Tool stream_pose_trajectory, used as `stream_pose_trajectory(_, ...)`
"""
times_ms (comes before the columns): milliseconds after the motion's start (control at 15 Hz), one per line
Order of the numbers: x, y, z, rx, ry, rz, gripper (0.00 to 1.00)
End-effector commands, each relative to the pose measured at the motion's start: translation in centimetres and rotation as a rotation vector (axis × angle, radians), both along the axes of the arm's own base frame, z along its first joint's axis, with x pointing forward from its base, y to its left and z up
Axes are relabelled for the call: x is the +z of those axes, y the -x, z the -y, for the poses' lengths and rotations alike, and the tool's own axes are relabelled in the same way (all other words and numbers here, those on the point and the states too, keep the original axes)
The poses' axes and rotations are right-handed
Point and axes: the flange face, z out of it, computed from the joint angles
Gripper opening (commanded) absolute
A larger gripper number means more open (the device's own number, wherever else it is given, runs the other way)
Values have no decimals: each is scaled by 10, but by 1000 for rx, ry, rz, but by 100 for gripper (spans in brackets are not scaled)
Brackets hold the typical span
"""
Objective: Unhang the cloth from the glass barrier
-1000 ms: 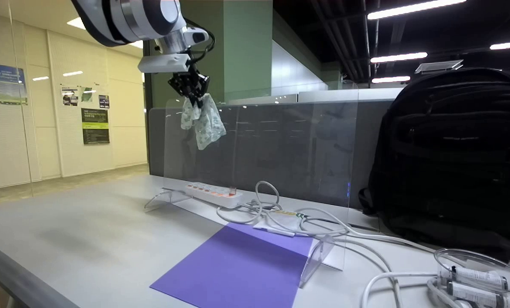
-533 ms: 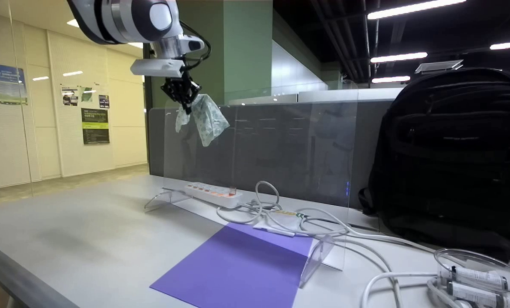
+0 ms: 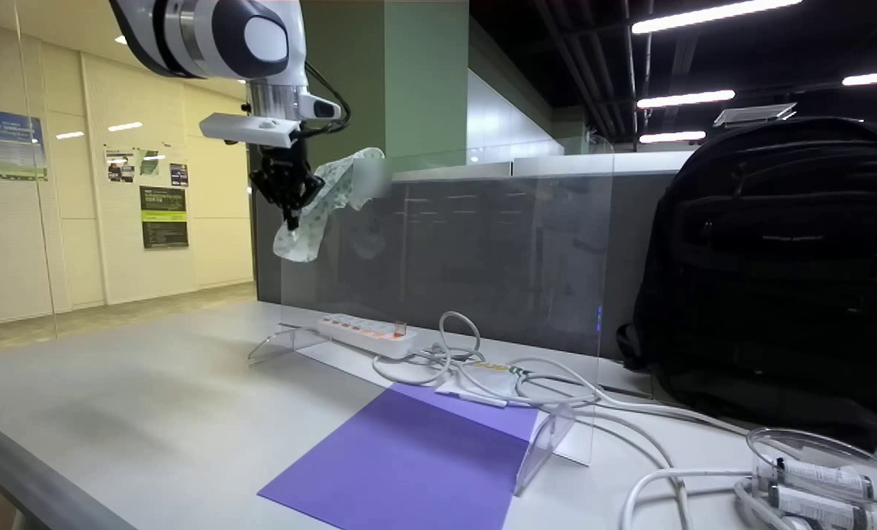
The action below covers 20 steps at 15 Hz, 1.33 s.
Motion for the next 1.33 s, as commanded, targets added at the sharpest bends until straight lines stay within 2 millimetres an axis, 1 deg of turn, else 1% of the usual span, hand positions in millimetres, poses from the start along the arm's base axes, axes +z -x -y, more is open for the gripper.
stream_pose_trajectory(0, -17, 12, 6, -8, 10, -101, 0)
stream_pose_trajectory(267, -47, 30, 16, -26, 13, -233, 0)
stream_pose_trajectory(467, -65, 44, 22, -29, 24, -312, 0)
stream_pose_trajectory(667, -75, 52, 27, -38, 36, -343, 0)
stream_pose_trajectory(867, -80, 55, 31, -53, 45, -352, 0)
stream_pose_trajectory(933, -81, 56, 31, -60, 45, -354, 27)
stream_pose_trajectory(1000, -81, 56, 32, -61, 43, -349, 28)
stream_pose_trajectory(1200, -77, 54, 31, -60, 23, -324, 47)
stream_pose_trajectory(1267, -75, 53, 31, -68, 20, -320, 55)
